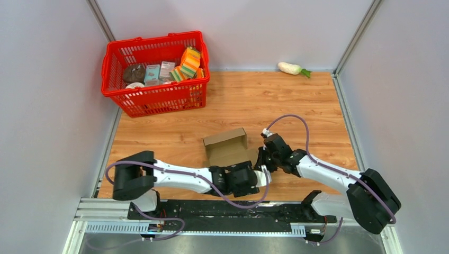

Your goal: Fold the paper box

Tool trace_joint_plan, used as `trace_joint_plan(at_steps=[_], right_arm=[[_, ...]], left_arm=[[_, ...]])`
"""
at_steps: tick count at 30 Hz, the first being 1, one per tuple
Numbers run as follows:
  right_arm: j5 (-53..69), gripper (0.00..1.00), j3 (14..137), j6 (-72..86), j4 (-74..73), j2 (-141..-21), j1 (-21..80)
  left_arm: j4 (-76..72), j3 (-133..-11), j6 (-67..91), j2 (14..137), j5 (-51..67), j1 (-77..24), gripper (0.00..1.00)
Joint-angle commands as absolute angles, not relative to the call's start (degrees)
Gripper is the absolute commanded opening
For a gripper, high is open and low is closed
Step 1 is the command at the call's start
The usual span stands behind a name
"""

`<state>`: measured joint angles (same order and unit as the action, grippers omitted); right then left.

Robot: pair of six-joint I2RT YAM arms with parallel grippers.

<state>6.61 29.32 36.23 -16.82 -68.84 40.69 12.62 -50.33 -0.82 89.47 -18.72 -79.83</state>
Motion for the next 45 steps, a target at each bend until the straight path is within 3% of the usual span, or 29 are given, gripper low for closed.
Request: trace_joint_plan(at_steps=[1, 6, 9, 10, 11, 12, 13, 14, 16, 17, 21, 25, 30, 34, 39, 45], right_arm=[[14.93, 0.0, 31.29, 37.35, -20.3, -65.92, 37.8], [22.83, 0.0, 30.76, 38.5, -21.01, -63.28, 33.58], [25.22, 0.0, 31.37, 38.24, -21.79, -62.32, 32.87], [25.05, 0.0, 31.64, 37.97, -22.84, -62.14, 32.87], [24.61, 0.01, 31.99, 36.75, -23.55, -61.53, 32.7], [22.35, 0.06, 32.95, 35.96, -24.34, -61.26, 32.52], [20.32, 0.18, 33.57, 35.16, -26.78, -60.65, 32.26], [17.87, 0.47, 34.01, 34.81, -28.02, -58.64, 31.3], [11.36, 0.66, 35.77, 34.89, -31.27, -55.39, 29.72], [9.16, 0.79, 36.38, 35.41, -31.98, -50.67, 28.23], [0.11, 0.95, 37.26, 37.88, -30.94, -39.31, 25.76], [-3.69, 0.99, 41.3, 33.69, -33.83, -37.52, 24.34], [3.33, 0.98, 43.6, 25.85, -37.08, -46.92, 25.39], [0.28, 0.96, 40.53, 24.08, -32.45, -48.26, 39.14], [-3.94, 0.98, 34.29, 22.77, -18.05, -43.42, 51.14], [-9.92, 1.0, 31.56, 19.25, -12.58, -42.71, 59.41]], left_arm=[[17.48, -56.15, -11.76, 97.28, -35.29, -84.81, 0.79], [16.0, -56.95, -12.04, 100.02, -42.08, -87.71, 0.77], [16.17, -57.65, -12.39, 101.16, -48.31, -88.06, 0.62], [16.35, -58.09, -12.74, 101.34, -49.56, -88.41, 0.48], [16.26, -58.1, -12.83, 101.34, -50.53, -88.5, 0.42], [16.52, -58.18, -12.4, 100.55, -50.54, -88.59, 0.36], [17.13, -58.36, -11.61, 99.85, -49.93, -88.59, 0.27], [17.75, -58.53, -10.73, 99.06, -49.23, -88.59, 0.22], [20.03, -59.06, -6.26, 96.25, -47.12, -88.42, 0.08], [21.08, -59.32, -4.15, 95.02, -46.24, -87.81, 0.05], [27.67, -60.91, 12.69, 85.03, -37.73, -82.8, 0.0], [31.1, -61.78, 27.65, 77.36, -27.62, -73.24, 0.0], [29.9, -59.07, 52.85, 69.97, -13.93, -57.69, 0.0], [24.01, -56.78, 70.54, 67.68, -6.78, -50.21, 0.0], [15.65, -50.55, 101.12, 67.59, -6.75, -46.41, 0.0], [20.56, -54.14, 107.14, 70.31, -12.3, -45.79, 0.0]])
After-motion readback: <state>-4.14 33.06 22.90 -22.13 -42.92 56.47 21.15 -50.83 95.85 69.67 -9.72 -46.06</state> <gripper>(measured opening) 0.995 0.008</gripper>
